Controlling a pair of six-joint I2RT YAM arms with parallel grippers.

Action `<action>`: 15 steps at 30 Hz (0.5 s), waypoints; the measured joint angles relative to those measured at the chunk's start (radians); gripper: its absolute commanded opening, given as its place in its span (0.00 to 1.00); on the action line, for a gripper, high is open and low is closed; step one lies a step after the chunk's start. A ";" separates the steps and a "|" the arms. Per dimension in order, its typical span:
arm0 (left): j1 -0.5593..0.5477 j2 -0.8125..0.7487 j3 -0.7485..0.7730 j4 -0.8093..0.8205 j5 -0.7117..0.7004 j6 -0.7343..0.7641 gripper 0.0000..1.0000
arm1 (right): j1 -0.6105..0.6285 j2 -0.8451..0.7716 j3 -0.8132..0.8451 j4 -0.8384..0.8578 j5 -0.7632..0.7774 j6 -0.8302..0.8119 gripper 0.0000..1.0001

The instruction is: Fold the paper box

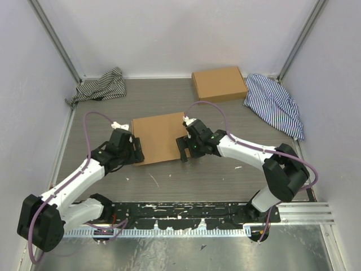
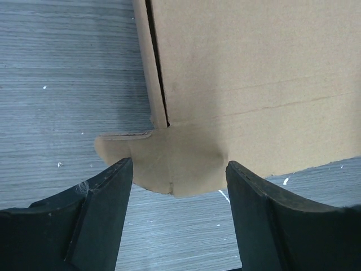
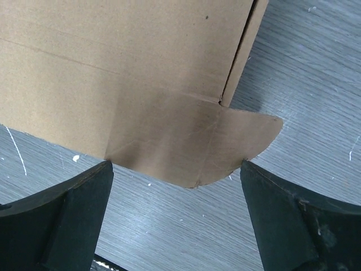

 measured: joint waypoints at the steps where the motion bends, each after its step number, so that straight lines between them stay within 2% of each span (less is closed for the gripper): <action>1: 0.000 0.000 0.000 0.005 0.000 0.000 0.74 | 0.000 0.000 0.000 0.000 0.002 0.000 1.00; 15: 0.000 0.035 0.000 0.066 0.077 0.000 0.73 | 0.003 0.019 0.018 0.043 -0.083 -0.019 0.97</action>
